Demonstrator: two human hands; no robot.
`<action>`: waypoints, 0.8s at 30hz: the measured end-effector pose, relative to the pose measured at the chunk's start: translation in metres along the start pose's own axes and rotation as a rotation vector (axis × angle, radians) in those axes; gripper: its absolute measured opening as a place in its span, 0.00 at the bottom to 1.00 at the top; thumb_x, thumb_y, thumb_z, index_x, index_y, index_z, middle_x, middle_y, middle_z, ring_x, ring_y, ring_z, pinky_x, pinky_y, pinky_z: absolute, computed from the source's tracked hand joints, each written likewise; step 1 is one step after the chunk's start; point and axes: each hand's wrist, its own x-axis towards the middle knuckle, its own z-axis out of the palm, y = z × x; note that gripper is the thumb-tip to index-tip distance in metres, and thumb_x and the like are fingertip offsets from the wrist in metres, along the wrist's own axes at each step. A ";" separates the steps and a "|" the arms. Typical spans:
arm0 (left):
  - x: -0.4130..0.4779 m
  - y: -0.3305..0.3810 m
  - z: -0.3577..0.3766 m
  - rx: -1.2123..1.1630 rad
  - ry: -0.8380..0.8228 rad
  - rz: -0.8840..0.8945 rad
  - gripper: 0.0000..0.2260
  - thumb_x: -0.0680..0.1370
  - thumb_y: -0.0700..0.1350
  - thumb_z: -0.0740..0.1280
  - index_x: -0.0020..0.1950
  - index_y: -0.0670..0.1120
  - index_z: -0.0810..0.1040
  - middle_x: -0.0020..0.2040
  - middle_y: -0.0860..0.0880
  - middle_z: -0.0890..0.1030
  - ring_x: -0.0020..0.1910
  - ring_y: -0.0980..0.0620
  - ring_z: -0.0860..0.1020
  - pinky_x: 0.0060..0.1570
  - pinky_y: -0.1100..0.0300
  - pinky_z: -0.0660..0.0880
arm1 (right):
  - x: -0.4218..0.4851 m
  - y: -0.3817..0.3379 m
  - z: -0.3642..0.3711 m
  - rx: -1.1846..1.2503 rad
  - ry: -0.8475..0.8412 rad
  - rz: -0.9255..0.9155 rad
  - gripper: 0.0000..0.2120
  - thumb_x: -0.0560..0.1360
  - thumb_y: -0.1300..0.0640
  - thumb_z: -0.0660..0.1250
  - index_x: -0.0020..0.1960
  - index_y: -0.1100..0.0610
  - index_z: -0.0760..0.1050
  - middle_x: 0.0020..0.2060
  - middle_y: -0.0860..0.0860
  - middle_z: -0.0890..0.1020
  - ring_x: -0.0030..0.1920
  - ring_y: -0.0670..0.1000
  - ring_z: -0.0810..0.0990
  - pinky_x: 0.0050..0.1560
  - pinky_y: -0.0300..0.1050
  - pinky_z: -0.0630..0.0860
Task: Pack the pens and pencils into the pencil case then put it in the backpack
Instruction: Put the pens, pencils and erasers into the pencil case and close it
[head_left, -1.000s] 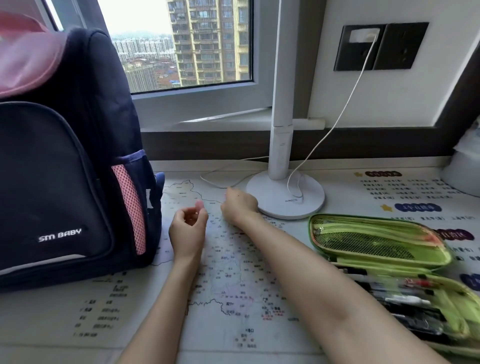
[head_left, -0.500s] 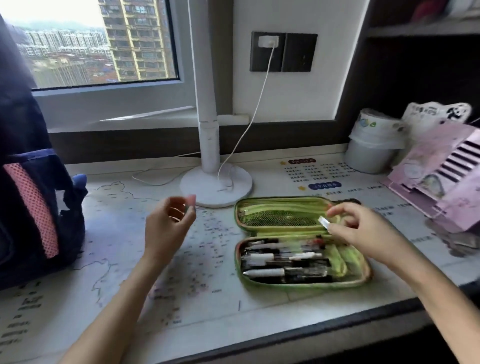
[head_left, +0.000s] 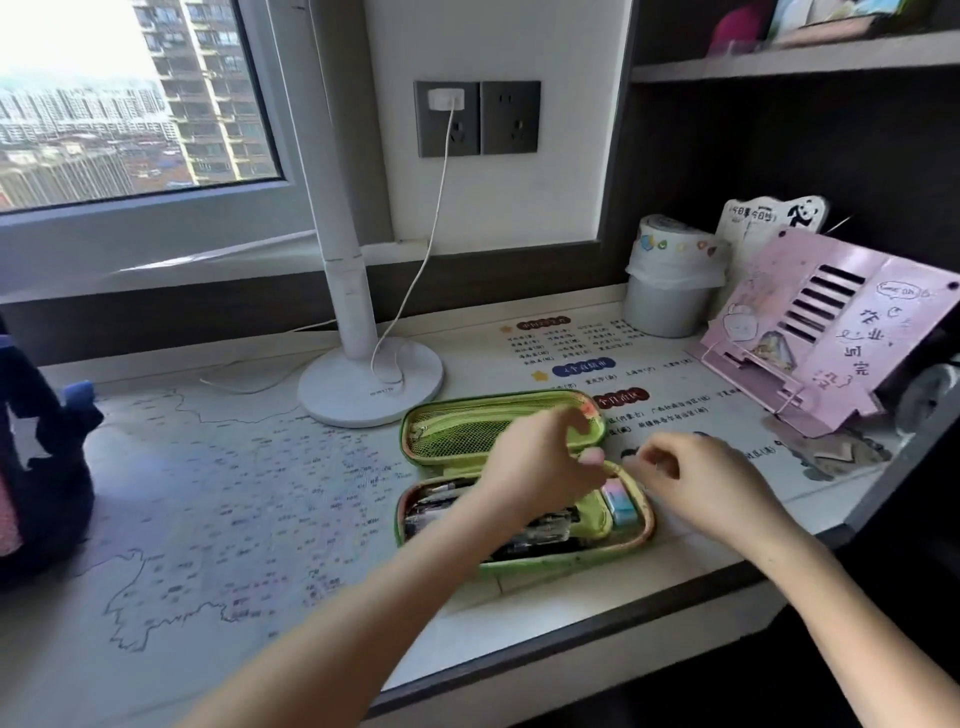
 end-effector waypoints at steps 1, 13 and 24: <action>0.002 0.005 0.008 0.064 -0.003 0.007 0.13 0.74 0.49 0.65 0.58 0.48 0.75 0.45 0.48 0.81 0.39 0.50 0.76 0.38 0.60 0.72 | 0.002 0.002 -0.004 0.024 0.037 0.005 0.09 0.74 0.45 0.65 0.41 0.50 0.77 0.35 0.45 0.81 0.37 0.46 0.78 0.37 0.43 0.73; 0.005 -0.016 0.014 0.381 0.165 -0.038 0.17 0.76 0.58 0.60 0.52 0.48 0.79 0.48 0.46 0.77 0.49 0.46 0.73 0.47 0.54 0.64 | 0.066 0.012 0.021 0.120 0.005 0.111 0.15 0.76 0.46 0.61 0.50 0.57 0.79 0.43 0.52 0.82 0.45 0.55 0.79 0.41 0.45 0.72; 0.026 -0.154 -0.045 -0.236 0.212 -0.615 0.07 0.75 0.39 0.64 0.38 0.40 0.78 0.30 0.42 0.75 0.29 0.47 0.71 0.32 0.61 0.66 | 0.120 -0.010 0.063 0.437 -0.162 0.281 0.08 0.77 0.58 0.64 0.42 0.62 0.73 0.35 0.54 0.76 0.34 0.51 0.73 0.33 0.43 0.67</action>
